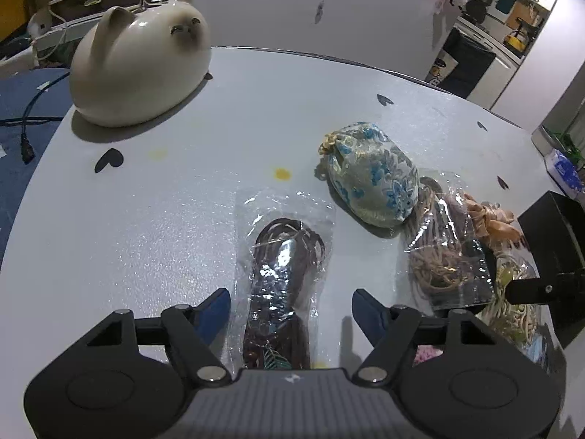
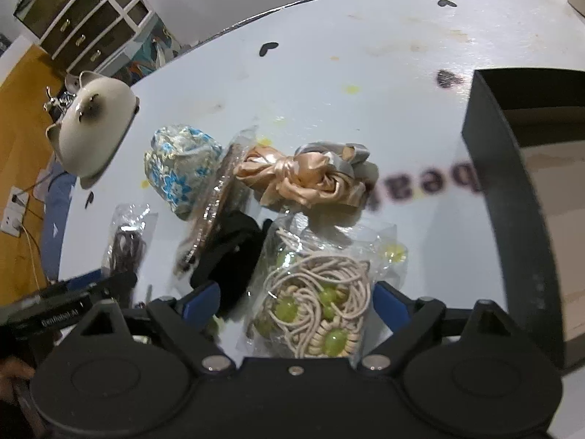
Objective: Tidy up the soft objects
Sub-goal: 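Grasp the bagged beaded necklace with the right tool while the left tool grasps the bagged brown cords, then carry both bags over the black box and lower them inside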
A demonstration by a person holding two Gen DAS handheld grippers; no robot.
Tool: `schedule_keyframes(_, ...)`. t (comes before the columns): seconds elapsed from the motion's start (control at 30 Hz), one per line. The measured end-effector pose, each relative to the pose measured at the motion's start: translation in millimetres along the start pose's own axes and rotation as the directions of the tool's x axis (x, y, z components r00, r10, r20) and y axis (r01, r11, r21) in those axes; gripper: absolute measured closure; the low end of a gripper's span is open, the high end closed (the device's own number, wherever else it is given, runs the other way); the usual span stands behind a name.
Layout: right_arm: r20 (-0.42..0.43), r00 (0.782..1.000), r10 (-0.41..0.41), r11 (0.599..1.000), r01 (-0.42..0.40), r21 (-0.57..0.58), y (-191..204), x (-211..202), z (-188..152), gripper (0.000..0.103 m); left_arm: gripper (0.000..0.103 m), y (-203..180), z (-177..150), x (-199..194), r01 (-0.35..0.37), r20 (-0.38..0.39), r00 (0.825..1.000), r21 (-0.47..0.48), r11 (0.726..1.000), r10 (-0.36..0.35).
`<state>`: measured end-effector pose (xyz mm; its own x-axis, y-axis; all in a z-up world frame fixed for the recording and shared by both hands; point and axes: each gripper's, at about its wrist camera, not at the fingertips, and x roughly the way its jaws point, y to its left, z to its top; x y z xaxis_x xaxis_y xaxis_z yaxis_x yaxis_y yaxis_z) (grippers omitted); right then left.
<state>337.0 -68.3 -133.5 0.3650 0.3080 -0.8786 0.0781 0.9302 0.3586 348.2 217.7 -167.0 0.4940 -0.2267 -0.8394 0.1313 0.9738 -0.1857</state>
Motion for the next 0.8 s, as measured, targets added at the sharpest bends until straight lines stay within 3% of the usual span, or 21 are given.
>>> schedule_keyframes(0.1,0.028,0.998,-0.050,0.998,0.049,0.025,4,5,-2,0.012,0.037,-4,-2,0,-0.029,0.011,1.000,-0.008,1.000,0.029)
schedule_keyframes(0.23,0.028,0.974,-0.224,0.975,0.223,0.021,13,11,-5,0.012,0.042,-11,-1,1,-0.082,0.018,0.996,0.001,0.997,0.082)
schedule_keyframes(0.4,0.012,0.973,-0.228,0.972,0.227,0.058,8,7,-12,0.018,0.046,-16,-1,3,-0.092,0.010,0.996,0.036,0.995,0.092)
schedule_keyframes(0.47,0.016,0.977,-0.212,0.974,0.210,0.084,3,4,-13,0.031,0.053,-17,-2,3,-0.097,0.009,0.995,0.057,0.994,0.097)
schedule_keyframes(0.57,0.037,0.979,-0.198,0.976,0.194,0.098,0,-4,-13,0.041,0.057,-18,-3,3,-0.114,0.014,0.993,0.065,0.991,0.113)
schedule_keyframes(0.8,0.096,0.981,-0.171,0.985,0.171,0.001,9,-21,-23,0.046,0.069,-16,-6,-5,-0.106,0.027,0.994,0.027,0.994,0.105)
